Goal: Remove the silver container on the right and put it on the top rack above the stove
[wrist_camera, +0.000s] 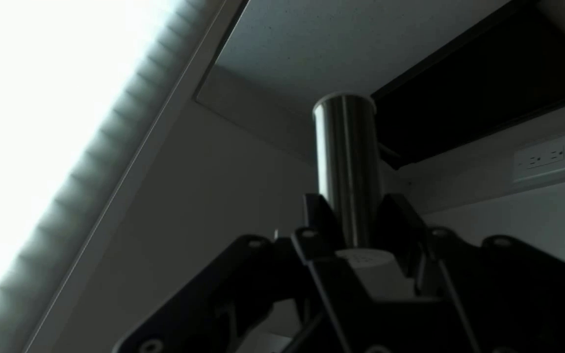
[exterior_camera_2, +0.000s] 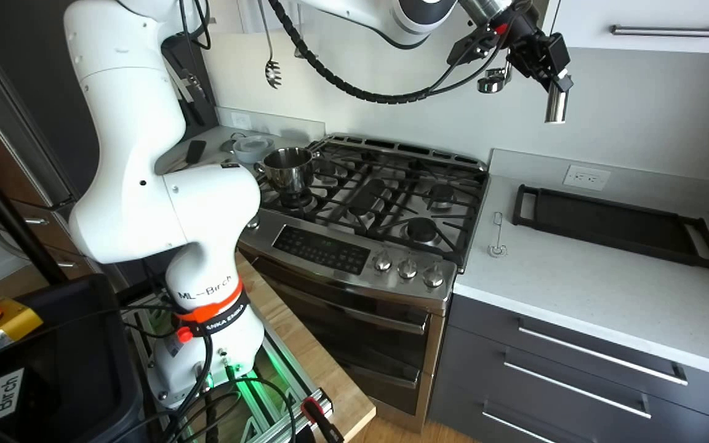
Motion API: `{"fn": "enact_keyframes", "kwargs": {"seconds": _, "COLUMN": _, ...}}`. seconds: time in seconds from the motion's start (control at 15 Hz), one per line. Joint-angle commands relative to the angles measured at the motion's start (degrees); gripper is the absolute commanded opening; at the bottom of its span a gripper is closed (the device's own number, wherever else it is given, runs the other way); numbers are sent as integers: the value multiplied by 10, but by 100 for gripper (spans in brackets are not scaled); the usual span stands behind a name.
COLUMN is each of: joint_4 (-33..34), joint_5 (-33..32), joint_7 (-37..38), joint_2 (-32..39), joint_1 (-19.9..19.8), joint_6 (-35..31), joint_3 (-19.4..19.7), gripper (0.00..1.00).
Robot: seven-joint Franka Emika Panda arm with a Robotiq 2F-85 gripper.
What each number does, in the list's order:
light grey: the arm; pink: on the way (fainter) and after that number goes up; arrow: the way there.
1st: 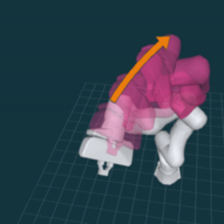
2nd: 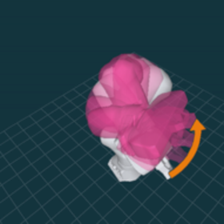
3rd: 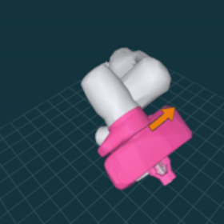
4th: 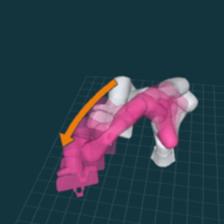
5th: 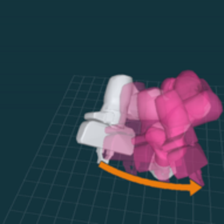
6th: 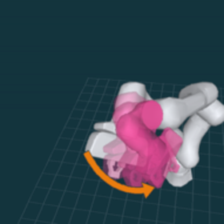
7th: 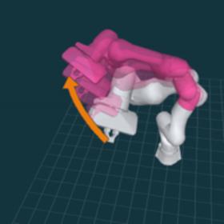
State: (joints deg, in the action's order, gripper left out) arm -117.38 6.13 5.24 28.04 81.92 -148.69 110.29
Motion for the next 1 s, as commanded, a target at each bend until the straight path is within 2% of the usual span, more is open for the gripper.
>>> {"fn": "enact_keyframes", "kwargs": {"seconds": 0.0, "joint_4": 8, "joint_5": 14, "joint_7": -9, "joint_2": 5, "joint_1": 2, "joint_6": -1, "joint_3": 8, "gripper": 11}}
{"fn": "enact_keyframes", "kwargs": {"seconds": 0.27, "joint_4": 27, "joint_5": 29, "joint_7": -47, "joint_2": 20, "joint_1": 57, "joint_6": 4, "joint_3": 91, "gripper": 11}}
{"fn": "enact_keyframes", "kwargs": {"seconds": 0.53, "joint_4": 55, "joint_5": 74, "joint_7": -103, "joint_2": 26, "joint_1": 120, "joint_6": 32, "joint_3": 165, "gripper": 11}}
{"fn": "enact_keyframes", "kwargs": {"seconds": 0.93, "joint_4": 120, "joint_5": 161, "joint_7": -166, "joint_2": 31, "joint_1": 195, "joint_6": 152, "joint_3": 243, "gripper": 11}}
